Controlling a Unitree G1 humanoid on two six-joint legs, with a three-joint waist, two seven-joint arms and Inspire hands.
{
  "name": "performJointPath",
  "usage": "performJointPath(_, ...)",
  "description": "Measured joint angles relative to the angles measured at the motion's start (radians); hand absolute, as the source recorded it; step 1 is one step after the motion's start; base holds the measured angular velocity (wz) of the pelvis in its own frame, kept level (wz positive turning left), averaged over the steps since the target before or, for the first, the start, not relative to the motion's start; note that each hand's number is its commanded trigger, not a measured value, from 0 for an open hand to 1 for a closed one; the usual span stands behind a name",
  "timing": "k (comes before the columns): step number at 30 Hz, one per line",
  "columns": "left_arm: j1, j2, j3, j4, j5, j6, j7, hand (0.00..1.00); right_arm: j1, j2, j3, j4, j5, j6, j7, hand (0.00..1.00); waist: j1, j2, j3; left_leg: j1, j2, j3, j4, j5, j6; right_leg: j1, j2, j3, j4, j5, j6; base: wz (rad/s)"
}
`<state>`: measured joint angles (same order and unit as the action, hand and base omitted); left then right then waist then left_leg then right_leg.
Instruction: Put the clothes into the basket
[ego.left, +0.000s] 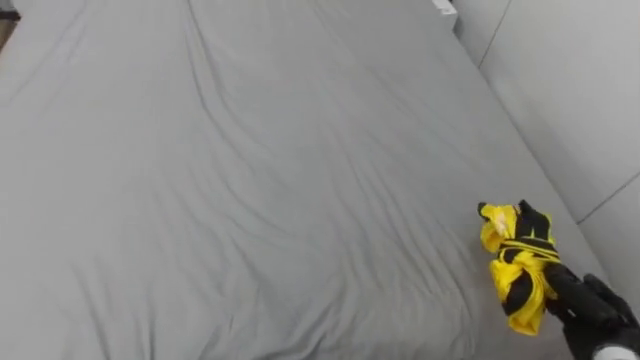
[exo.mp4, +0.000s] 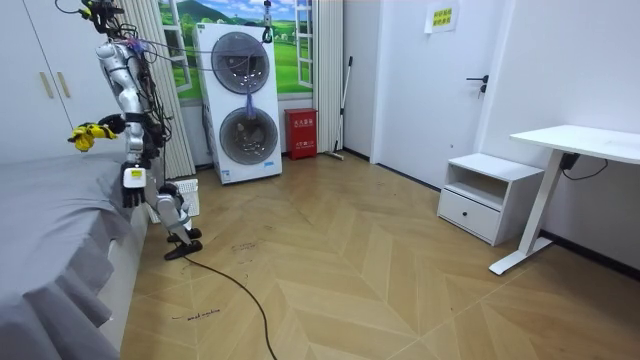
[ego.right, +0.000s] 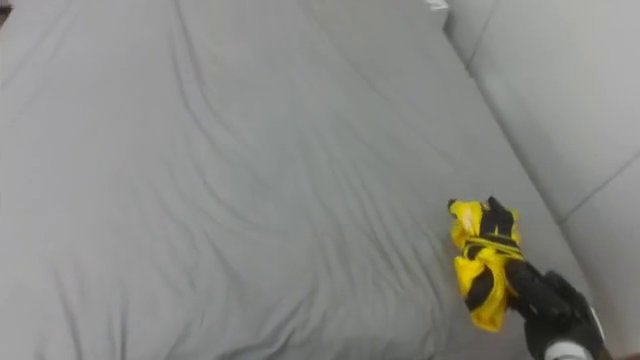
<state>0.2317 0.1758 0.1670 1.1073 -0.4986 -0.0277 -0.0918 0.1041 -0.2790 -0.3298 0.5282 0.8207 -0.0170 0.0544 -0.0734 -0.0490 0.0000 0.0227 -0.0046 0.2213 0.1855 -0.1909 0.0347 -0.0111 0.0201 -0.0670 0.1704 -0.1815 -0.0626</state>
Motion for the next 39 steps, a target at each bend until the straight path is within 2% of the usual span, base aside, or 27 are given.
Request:
performJointPath(1,0.0,0.0,0.0,-0.008,0.0,0.002,0.001,0.0,0.009,0.005,-0.003,-0.028,0.0,0.0,0.0,1.0,-0.012,0.0,0.0,0.005,0.001,0.008,-0.002,-0.001,0.0,0.0,0.001,0.007,0.003,0.0,0.0,-0.45)
performJointPath(3,-0.017,0.0,-0.008,-0.012,0.0,0.009,0.002,0.0,0.033,0.008,-0.018,-0.1,0.0,0.01,0.0,1.0,-0.043,0.004,0.0004,0.034,0.006,0.052,-0.021,-0.002,0.0,0.001,0.011,0.055,0.008,0.005,0.001,-0.59)
performJointPath(4,-0.019,0.001,-0.01,-0.01,-0.001,0.015,0.003,0.0,0.036,0.007,-0.02,-0.111,0.001,0.012,0.0,1.0,-0.048,0.005,0.0013,0.041,0.008,0.059,-0.025,-0.005,0.0,0.001,0.016,0.071,0.009,0.006,0.001,-0.75)
performJointPath(6,-0.015,0.0,-0.01,0.014,0.0,0.052,0.04,0.0,0.046,0.008,-0.033,-0.146,0.001,0.021,0.0,1.0,-0.084,0.01,0.0045,0.062,0.018,0.104,-0.025,-0.018,-0.006,0.0,0.03,0.118,0.019,0.008,0.0,-0.69)
performJointPath(9,0.0,0.001,-0.01,0.016,0.0,0.074,0.065,0.0,0.054,0.009,-0.061,-0.149,-0.004,0.021,-0.017,1.0,-0.12,0.014,0.0111,0.072,0.031,0.161,-0.025,-0.033,-0.009,-0.006,0.046,0.156,0.02,0.015,0.0,-0.45)
performJointPath(12,0.007,0.001,-0.016,0.022,0.0,0.096,0.086,0.0,0.06,0.009,-0.065,-0.149,-0.02,0.022,-0.018,1.0,-0.137,0.024,0.0146,0.075,0.045,0.207,-0.026,-0.048,-0.011,-0.022,0.067,0.202,0.027,0.024,-0.001,-0.45)
performJointPath(15,0.007,0.002,-0.02,0.046,0.0,0.111,0.103,0.0,0.066,0.01,-0.066,-0.146,-0.026,0.029,-0.016,1.0,-0.15,0.029,0.014,0.077,0.051,0.248,-0.025,-0.049,-0.012,-0.039,0.079,0.238,0.037,0.033,-0.004,-0.44)
performJointPath(18,0.007,0.003,-0.027,0.061,0.0,0.124,0.114,0.0,0.077,0.01,-0.066,-0.146,-0.027,0.038,-0.008,1.0,-0.169,0.035,0.016,0.077,0.053,0.273,-0.025,-0.05,-0.014,-0.047,0.086,0.263,0.036,0.039,-0.003,-0.29)
performJointPath(21,0.01,0.006,-0.034,0.062,0.002,0.137,0.123,0.0,0.085,0.01,-0.065,-0.145,-0.031,0.044,-0.007,1.0,-0.171,0.037,0.0169,0.076,0.057,0.297,-0.025,-0.051,-0.016,-0.066,0.095,0.287,0.054,0.041,-0.003,-0.29)
performJointPath(26,0.011,0.011,-0.044,0.061,0.014,0.138,0.123,0.0,0.1,0.01,-0.063,-0.11,-0.031,0.055,0.016,1.0,-0.168,0.043,0.0142,0.055,0.064,0.306,-0.019,-0.065,-0.019,-0.095,0.107,0.301,0.066,0.05,-0.002,-0.13)
performJointPath(29,0.008,0.012,-0.086,0.061,0.016,0.138,0.121,0.0,0.095,0.009,-0.046,-0.08,-0.037,0.062,0.014,1.0,-0.167,0.06,0.0111,0.024,0.064,0.316,-0.012,-0.066,-0.018,-0.13,0.106,0.305,0.075,0.051,0.0,-0.12)
performJointPath(31,0.002,0.015,-0.126,0.058,0.009,0.138,0.11,0.0,0.094,0.008,-0.022,-0.065,-0.036,0.062,0.013,1.0,-0.165,0.076,0.0115,-0.011,0.065,0.316,0.007,-0.068,-0.014,-0.168,0.105,0.304,0.096,0.052,0.0,-0.05)
performJointPath(34,-0.005,0.015,-0.145,0.057,0.01,0.138,0.098,0.0,0.081,0.0,-0.003,-0.04,-0.044,0.061,0.022,1.0,-0.166,0.094,0.0076,-0.044,0.064,0.315,0.017,-0.069,-0.012,-0.203,0.103,0.302,0.107,0.051,0.001,0.0)
performJointPath(37,-0.02,0.015,-0.154,0.06,0.012,0.138,0.072,0.0,0.019,-0.009,-0.004,0.052,-0.123,0.06,0.024,1.0,-0.159,0.119,0.0099,-0.08,0.062,0.31,0.023,-0.067,-0.009,-0.236,0.098,0.291,0.113,0.052,0.003,0.04)
performJointPath(39,-0.036,0.015,-0.185,0.06,0.012,0.137,0.047,0.0,-0.013,-0.029,0.003,0.09,-0.154,0.059,0.022,1.0,-0.138,0.146,0.0087,-0.117,0.06,0.308,0.037,-0.065,-0.007,-0.274,0.091,0.278,0.125,0.051,0.004,0.06)
